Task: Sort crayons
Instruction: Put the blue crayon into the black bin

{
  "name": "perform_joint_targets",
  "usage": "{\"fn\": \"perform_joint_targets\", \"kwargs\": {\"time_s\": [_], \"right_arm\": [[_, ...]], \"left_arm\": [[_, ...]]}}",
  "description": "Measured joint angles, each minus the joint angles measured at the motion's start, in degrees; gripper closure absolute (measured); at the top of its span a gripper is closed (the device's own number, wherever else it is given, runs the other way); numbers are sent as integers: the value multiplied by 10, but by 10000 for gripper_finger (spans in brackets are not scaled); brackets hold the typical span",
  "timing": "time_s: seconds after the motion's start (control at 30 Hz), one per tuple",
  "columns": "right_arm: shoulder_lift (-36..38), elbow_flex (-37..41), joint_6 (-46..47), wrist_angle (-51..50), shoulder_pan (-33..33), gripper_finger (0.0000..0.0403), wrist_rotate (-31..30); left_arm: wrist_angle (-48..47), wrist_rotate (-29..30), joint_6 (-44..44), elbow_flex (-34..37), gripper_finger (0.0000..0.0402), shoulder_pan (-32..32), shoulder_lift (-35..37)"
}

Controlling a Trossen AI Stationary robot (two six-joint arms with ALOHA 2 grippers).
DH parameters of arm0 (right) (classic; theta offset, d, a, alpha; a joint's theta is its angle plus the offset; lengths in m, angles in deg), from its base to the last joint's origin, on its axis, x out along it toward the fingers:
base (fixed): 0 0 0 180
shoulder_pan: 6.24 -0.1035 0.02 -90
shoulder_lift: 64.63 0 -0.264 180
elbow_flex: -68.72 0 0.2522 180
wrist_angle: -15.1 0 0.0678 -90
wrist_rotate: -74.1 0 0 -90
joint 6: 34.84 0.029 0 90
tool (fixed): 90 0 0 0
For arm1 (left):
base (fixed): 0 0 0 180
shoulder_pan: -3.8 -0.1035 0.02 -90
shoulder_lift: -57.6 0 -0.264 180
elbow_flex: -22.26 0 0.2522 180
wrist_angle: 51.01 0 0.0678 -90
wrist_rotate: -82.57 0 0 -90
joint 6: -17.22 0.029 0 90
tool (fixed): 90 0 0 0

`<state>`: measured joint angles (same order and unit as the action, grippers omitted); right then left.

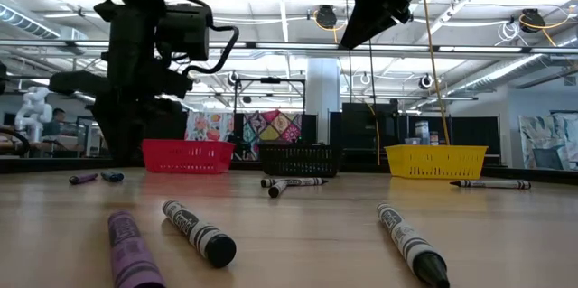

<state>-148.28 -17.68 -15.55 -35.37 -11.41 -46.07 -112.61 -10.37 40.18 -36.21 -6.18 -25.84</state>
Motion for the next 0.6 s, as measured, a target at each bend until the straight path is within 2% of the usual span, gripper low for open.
{"fn": "perform_joint_targets", "kwargs": {"time_s": [0.6], "right_arm": [[0, 0, 9, 0, 0, 307, 0]], "left_arm": [[-2, -13, 5, 0, 326, 0, 0]]}}
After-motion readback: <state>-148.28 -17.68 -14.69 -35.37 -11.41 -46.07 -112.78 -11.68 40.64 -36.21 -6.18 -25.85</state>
